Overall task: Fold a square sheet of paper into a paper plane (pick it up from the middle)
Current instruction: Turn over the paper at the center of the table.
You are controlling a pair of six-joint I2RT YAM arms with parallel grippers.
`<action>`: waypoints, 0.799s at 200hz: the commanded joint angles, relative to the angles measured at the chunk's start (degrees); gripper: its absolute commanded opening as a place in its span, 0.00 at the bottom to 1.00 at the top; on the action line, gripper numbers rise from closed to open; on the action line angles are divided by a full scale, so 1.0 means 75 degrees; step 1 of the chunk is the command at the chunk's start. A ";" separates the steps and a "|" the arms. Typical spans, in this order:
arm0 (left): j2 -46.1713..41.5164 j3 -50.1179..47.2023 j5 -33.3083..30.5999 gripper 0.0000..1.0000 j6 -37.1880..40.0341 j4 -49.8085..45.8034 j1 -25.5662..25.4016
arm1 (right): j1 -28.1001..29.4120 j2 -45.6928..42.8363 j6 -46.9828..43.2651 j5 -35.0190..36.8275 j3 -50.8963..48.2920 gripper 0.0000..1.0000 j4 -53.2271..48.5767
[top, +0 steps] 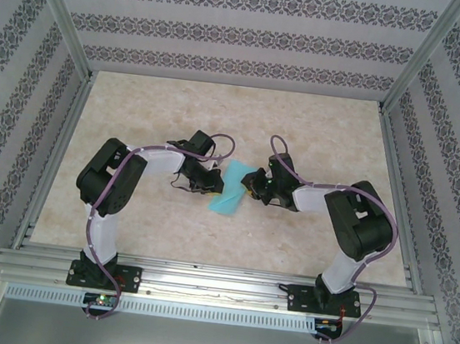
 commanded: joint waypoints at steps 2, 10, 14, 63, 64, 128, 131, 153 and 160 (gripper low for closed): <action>-0.0166 -0.0117 -0.0025 0.14 -0.0114 0.0022 -0.0048 | 0.0017 0.0209 -0.0132 -0.0187 0.0077 0.16 0.0277; -0.0206 -0.0141 -0.0072 0.14 -0.0114 0.0044 -0.0048 | 0.0020 0.0228 -0.0150 -0.0195 0.0078 0.13 0.0258; -0.0234 -0.0164 -0.0097 0.14 -0.0120 0.0072 -0.0054 | 0.0017 0.0228 -0.0156 -0.0189 0.0068 0.13 0.0239; -0.0551 -0.0362 -0.0275 0.20 -0.0396 0.0428 -0.0048 | 0.0031 0.0084 -0.0364 -0.0237 0.0100 0.00 0.0262; -0.0564 -0.0365 -0.0265 0.20 -0.0395 0.0436 -0.0047 | 0.0037 0.0074 -0.0371 -0.0236 0.0100 0.00 0.0258; -0.1817 -0.0730 -0.0514 0.35 -0.0165 0.1144 -0.0047 | 0.0020 -0.0755 -0.1537 -0.0316 0.0582 0.00 -0.1105; -0.1904 -0.0762 -0.0588 0.35 -0.0162 0.1159 -0.0047 | 0.0020 -0.0800 -0.1654 -0.0312 0.0652 0.00 -0.1291; -0.2571 -0.0997 -0.1297 0.37 -0.0121 0.1366 -0.0039 | 0.0032 -0.1380 -0.2605 0.0276 0.1047 0.00 -0.2667; -0.2794 -0.1071 -0.1565 0.37 -0.0096 0.1479 -0.0045 | 0.0043 -0.1557 -0.2936 0.0636 0.1174 0.00 -0.3142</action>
